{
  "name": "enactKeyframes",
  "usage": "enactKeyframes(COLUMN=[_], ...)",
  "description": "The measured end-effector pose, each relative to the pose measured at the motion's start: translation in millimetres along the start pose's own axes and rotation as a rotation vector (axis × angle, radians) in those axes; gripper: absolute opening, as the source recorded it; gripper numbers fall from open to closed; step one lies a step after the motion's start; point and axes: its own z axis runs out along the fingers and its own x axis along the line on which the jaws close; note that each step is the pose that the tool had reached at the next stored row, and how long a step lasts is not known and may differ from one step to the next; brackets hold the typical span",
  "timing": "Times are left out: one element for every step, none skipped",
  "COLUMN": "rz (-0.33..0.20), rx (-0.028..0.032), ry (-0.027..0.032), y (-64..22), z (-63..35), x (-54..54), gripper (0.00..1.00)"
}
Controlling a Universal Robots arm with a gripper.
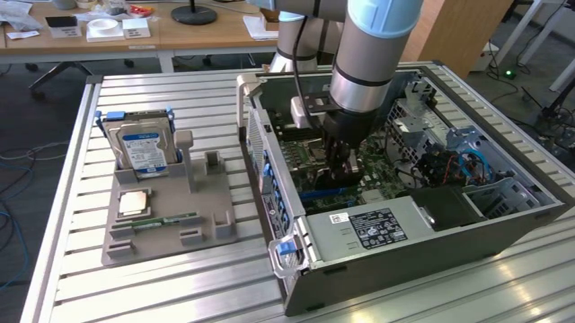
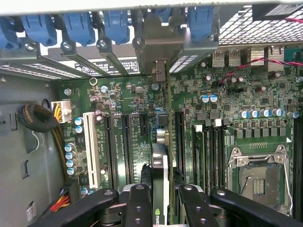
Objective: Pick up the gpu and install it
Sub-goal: 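Insert the gpu into the slot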
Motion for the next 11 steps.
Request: enactKeyframes(rz=[0.0, 0.0, 0.0, 0.0, 0.0, 0.0, 0.0, 0.0, 0.0, 0.0, 0.0], rx=[0.0, -0.0001, -0.0002, 0.0, 0.0, 0.0, 0.0, -0.0001, -0.0001, 0.0, -0.0001], ry=[0.0001, 0.0003, 0.0004, 0.0, -0.0002, -0.0002, 0.0, 0.0, 0.0, 0.0, 0.0], y=[0.0, 0.0, 0.0, 0.0, 0.0, 0.1, 0.1, 0.1, 0.1, 0.1, 0.2], z=[0.5, 0.6, 0.7, 1.3, 2.0, 2.8, 3.6, 4.5, 5.4, 6.3, 7.0], x=[0.0, 0.1, 0.1, 0.1, 0.0, 0.1, 0.1, 0.1, 0.1, 0.2, 0.2], gripper=[0.27, 0.27, 0.27, 0.27, 0.27, 0.27, 0.27, 0.27, 0.27, 0.27, 0.27])
